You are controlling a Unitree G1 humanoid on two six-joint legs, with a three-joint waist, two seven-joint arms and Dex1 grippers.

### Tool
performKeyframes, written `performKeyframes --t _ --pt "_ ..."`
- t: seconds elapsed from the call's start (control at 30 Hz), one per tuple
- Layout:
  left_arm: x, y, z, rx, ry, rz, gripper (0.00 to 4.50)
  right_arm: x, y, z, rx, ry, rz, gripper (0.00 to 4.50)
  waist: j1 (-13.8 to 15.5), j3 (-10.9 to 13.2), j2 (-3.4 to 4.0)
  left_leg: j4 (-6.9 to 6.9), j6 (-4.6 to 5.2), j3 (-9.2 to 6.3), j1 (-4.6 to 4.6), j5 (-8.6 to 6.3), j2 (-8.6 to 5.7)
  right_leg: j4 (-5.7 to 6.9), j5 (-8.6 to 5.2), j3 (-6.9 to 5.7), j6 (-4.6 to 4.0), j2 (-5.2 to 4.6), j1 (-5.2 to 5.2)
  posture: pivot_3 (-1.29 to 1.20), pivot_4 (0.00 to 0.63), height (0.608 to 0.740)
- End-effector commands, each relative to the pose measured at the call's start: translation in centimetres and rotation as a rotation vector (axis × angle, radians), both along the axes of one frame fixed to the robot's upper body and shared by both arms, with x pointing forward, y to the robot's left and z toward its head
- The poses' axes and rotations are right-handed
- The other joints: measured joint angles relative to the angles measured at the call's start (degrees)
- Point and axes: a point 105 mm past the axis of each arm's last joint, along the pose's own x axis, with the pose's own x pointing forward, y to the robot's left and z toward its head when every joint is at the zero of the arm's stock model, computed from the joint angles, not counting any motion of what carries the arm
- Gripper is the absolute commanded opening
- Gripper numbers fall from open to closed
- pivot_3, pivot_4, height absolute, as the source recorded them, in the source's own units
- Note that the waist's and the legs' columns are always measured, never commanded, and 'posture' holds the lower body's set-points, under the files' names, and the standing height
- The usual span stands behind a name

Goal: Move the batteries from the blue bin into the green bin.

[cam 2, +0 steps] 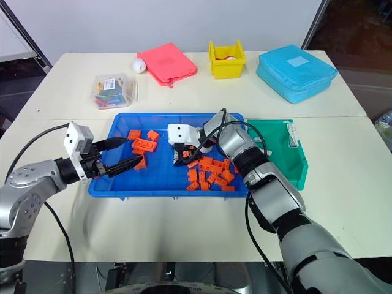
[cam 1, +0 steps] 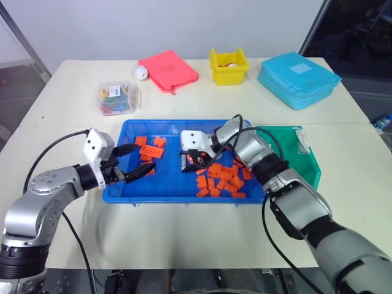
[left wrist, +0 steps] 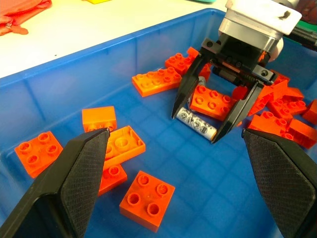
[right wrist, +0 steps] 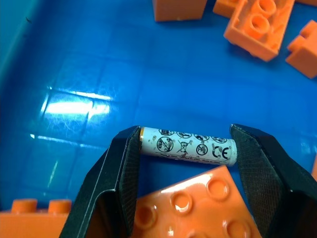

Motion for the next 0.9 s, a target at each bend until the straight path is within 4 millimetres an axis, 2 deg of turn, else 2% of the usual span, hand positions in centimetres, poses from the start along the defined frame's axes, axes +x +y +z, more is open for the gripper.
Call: performKeyframes --t 0.03,0.27,0.43,0.57,0.63,0.7,0.8,0.9 --pt "0.1 -0.3 1.0 0.001 -0.052 -0.008 4.50 0.0 1.1 2.4 0.042 -0.057 0.035 2.22 0.02 0.00 0.00 0.00 0.00 0.00 0.00 0.00 0.00 0.00 0.00 0.00 0.00 -0.01 0.00 0.00 0.150 0.740" --pt "0.2 -0.4 0.9 -0.002 -0.052 -0.012 4.50 -0.6 2.7 5.3 0.116 -0.089 0.071 2.22 -0.02 0.01 0.01 -0.02 0.00 0.00 0.00 0.00 0.01 0.00 0.00 0.00 0.00 0.03 -0.04 0.00 0.150 0.740" --pt "0.1 -0.6 1.0 0.001 -0.054 -0.029 4.50 0.0 1.6 8.5 0.161 -0.136 0.046 2.22 0.18 0.01 0.02 -0.01 0.00 -0.05 -0.02 0.00 0.01 0.00 0.00 -0.22 0.00 -0.11 -0.02 0.00 0.150 0.740" --pt "-0.4 -1.7 2.1 -0.019 -0.064 -0.103 4.50 0.4 -2.2 11.6 0.179 -0.176 -0.014 2.22 0.53 0.02 0.01 0.03 0.00 -0.13 -0.16 0.00 -0.04 -0.05 0.00 -0.40 0.00 -0.26 -0.02 0.00 0.150 0.740" --pt "-0.6 -2.4 2.9 -0.021 -0.081 -0.146 4.50 0.6 -5.2 12.6 0.161 -0.200 -0.077 2.22 0.74 0.05 0.02 0.01 0.00 -0.12 -0.20 0.00 -0.05 -0.10 0.00 -0.42 0.00 -0.29 -0.04 0.00 0.150 0.740" --pt "-0.6 -2.9 3.5 -0.032 -0.090 -0.170 4.50 0.5 -7.3 13.0 0.141 -0.217 -0.122 2.22 1.04 0.05 0.02 0.03 0.00 -0.17 -0.44 0.00 -0.05 -0.12 0.00 -0.49 0.00 -0.28 -0.22 0.00 0.150 0.740" --pt "-0.3 -4.0 4.7 -0.049 -0.111 -0.225 4.50 -0.1 -12.0 13.1 0.084 -0.230 -0.231 2.22 1.43 0.05 0.02 0.01 0.01 -0.15 -0.54 -0.01 -0.04 -0.13 0.00 -0.51 -0.01 -0.24 -0.33 0.00 0.150 0.740" --pt "-0.2 -4.5 5.0 -0.048 -0.109 -0.260 4.50 -1.1 -14.8 12.8 0.048 -0.217 -0.301 2.22 1.44 0.10 0.10 0.05 0.01 -0.13 -0.74 -0.01 -0.06 -0.14 0.00 -0.54 -0.01 -0.23 -0.48 0.00 0.150 0.740"
